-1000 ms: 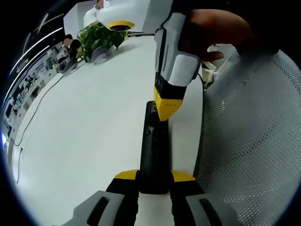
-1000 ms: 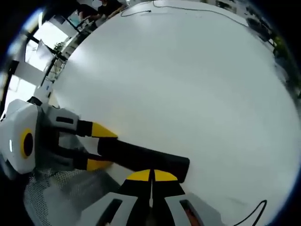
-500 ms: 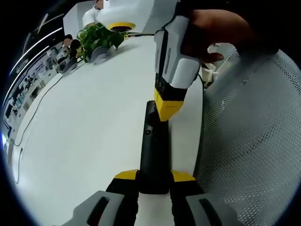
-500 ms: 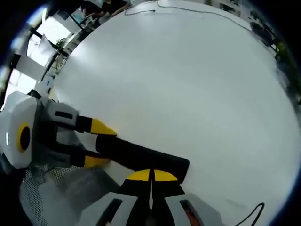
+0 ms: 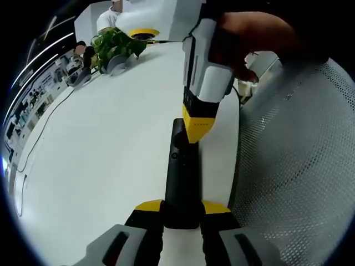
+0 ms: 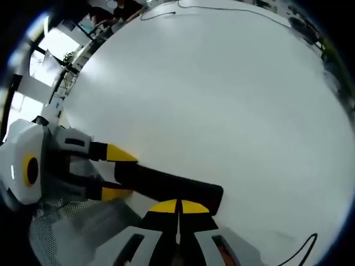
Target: Press the specified remote control buttons in sequence, fully releasing each button before pressing the next.
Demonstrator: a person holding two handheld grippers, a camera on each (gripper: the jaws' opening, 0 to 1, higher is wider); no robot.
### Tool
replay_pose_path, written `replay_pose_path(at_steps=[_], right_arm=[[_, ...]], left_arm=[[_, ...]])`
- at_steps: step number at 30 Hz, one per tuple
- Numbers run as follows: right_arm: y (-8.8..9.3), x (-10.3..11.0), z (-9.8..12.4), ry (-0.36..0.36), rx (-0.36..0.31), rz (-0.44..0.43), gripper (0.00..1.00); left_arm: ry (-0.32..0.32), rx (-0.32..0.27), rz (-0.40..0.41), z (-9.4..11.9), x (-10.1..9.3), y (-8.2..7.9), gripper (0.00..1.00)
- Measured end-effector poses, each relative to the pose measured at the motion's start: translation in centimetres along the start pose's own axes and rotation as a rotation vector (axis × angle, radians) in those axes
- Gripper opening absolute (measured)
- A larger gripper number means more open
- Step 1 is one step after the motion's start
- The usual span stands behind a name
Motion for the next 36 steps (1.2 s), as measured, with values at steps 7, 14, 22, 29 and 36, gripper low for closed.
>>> replay_pose_path(at_steps=[7, 14, 22, 29, 36], right_arm=[[0.0, -0.2, 0.3, -0.006, -0.021, -0.06, 0.0], [-0.3, -0.9, 1.3, -0.024, -0.145, -0.137, 0.0], [-0.4, -0.3, 0.7, -0.021, -0.133, -0.039, 0.0], [-0.4, 0.3, 0.1, 0.049, -0.083, 0.086, 0.0], [-0.6, 0.1, 0.0, 0.04, -0.092, 0.092, 0.0]], left_arm=[[-0.002, -0.003, -0.005, 0.0, 0.0, 0.0, 0.25], [-0.002, -0.008, -0.003, 0.0, -0.1, 0.0, 0.25], [-0.004, -0.008, 0.007, 0.0, -0.1, 0.0, 0.25], [-0.003, -0.007, 0.008, 0.0, 0.0, 0.0, 0.25], [-0.003, -0.006, 0.007, -0.1, 0.0, 0.0, 0.25]])
Point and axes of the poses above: the point that each gripper's makers call its tool centre point, and the gripper's own axes: z roughly backward along the fingers, x roughly to its left, y roughly out of its underside, the point moved 10 cm from there along z, roughly backward along the fingers, and after that the axes turned 12 degrees about z, right-handed, at the moved point
